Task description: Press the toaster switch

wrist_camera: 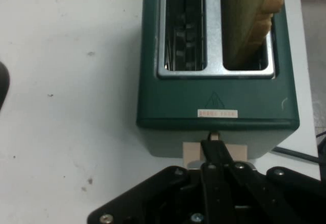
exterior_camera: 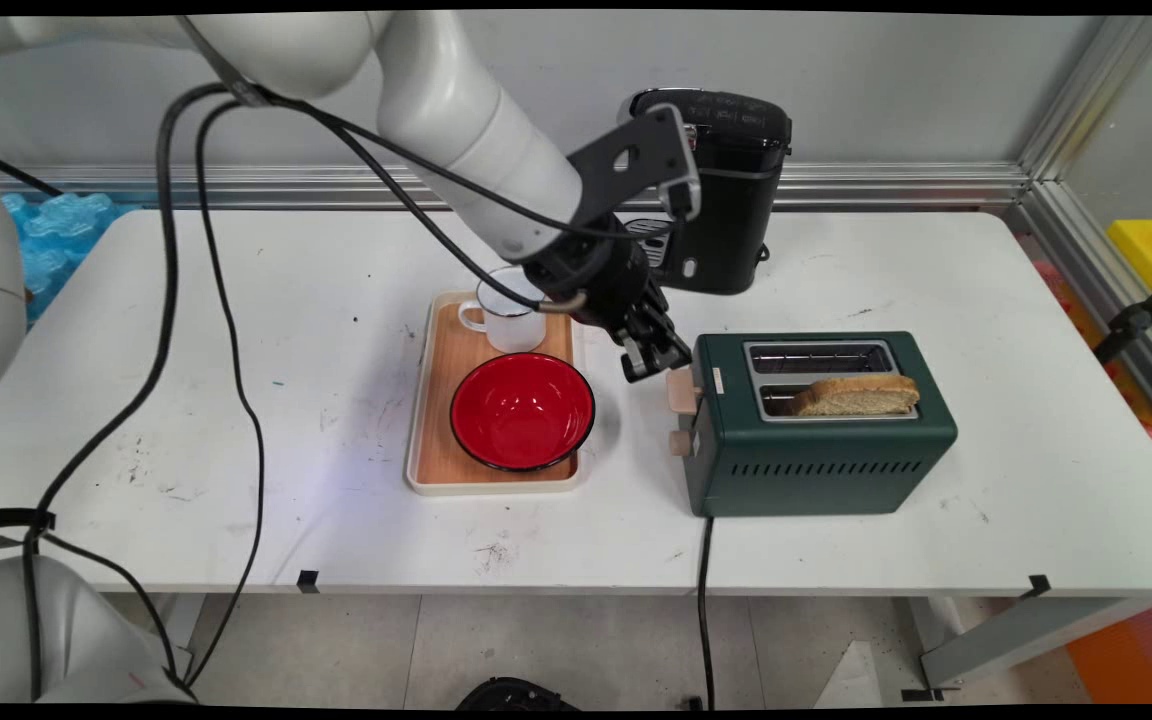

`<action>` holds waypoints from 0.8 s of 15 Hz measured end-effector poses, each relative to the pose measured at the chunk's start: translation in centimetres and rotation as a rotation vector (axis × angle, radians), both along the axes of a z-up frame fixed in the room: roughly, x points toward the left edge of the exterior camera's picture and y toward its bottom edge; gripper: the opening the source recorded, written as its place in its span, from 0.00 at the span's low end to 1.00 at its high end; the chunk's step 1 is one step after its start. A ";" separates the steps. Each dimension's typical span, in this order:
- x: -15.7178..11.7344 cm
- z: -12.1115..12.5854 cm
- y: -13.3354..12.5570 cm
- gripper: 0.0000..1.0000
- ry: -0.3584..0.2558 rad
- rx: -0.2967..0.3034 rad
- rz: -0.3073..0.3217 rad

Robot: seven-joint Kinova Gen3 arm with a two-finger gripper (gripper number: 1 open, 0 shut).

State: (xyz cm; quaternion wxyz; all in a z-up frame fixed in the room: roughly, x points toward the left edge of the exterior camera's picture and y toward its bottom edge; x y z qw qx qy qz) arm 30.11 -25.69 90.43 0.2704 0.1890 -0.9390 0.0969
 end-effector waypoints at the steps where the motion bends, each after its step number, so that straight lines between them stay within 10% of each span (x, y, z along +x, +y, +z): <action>1: -0.2 -0.3 0.0 0.00 -0.001 0.000 0.001; 12: -1.8 -3.3 -0.4 0.00 -0.023 -0.001 -0.001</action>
